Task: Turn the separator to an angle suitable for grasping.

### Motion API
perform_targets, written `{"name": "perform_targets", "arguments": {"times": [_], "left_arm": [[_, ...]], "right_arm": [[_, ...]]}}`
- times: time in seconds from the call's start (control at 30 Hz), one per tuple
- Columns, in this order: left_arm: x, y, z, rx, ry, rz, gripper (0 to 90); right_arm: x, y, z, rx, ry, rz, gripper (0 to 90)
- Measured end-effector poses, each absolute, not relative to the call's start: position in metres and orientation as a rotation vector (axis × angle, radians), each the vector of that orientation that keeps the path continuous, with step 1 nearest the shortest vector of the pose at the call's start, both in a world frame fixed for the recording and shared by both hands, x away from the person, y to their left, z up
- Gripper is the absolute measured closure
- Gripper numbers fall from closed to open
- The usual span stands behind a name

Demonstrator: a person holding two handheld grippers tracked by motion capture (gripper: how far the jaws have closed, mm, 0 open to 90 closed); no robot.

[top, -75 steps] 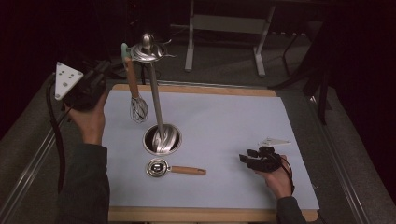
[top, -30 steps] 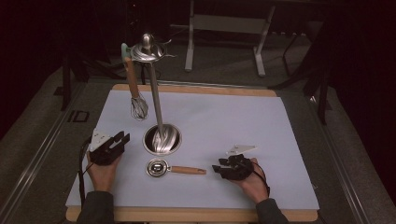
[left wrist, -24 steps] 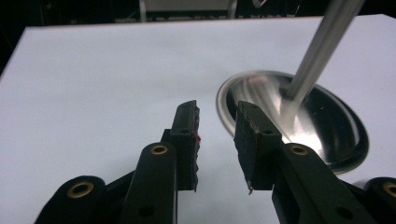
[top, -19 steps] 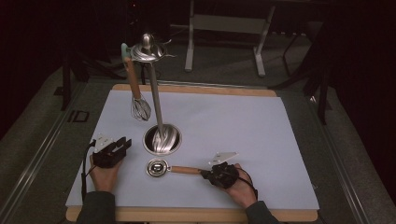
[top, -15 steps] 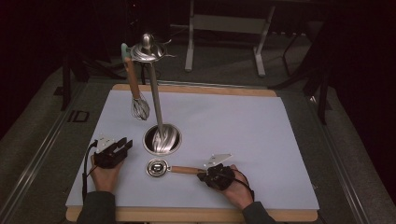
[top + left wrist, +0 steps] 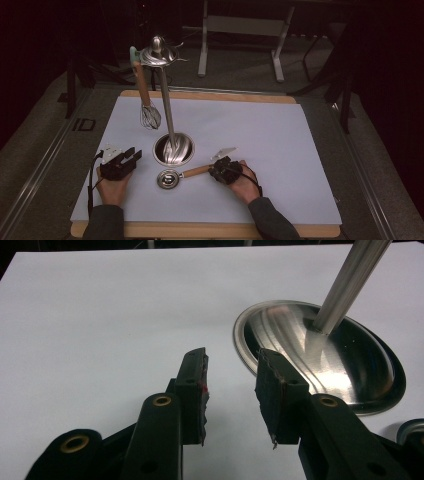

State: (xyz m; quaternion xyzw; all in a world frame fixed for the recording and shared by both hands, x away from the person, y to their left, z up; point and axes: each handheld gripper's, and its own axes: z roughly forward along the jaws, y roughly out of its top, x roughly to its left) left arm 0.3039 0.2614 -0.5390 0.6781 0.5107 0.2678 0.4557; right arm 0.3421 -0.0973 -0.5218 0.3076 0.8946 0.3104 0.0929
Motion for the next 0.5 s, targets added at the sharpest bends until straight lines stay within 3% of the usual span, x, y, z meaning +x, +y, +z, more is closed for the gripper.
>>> {"name": "perform_targets", "arguments": {"times": [0.27,0.5], "left_arm": [[0.304,0.262,-0.539,1.670,1.258,0.654,64.9],[0.304,0.262,-0.539,1.668,1.252,0.652,64.7]], "right_arm": [[0.378,-0.069,-0.521,0.997,2.639,0.898,89.9],[0.377,-0.055,-0.514,1.022,2.609,0.926,89.9]]}}
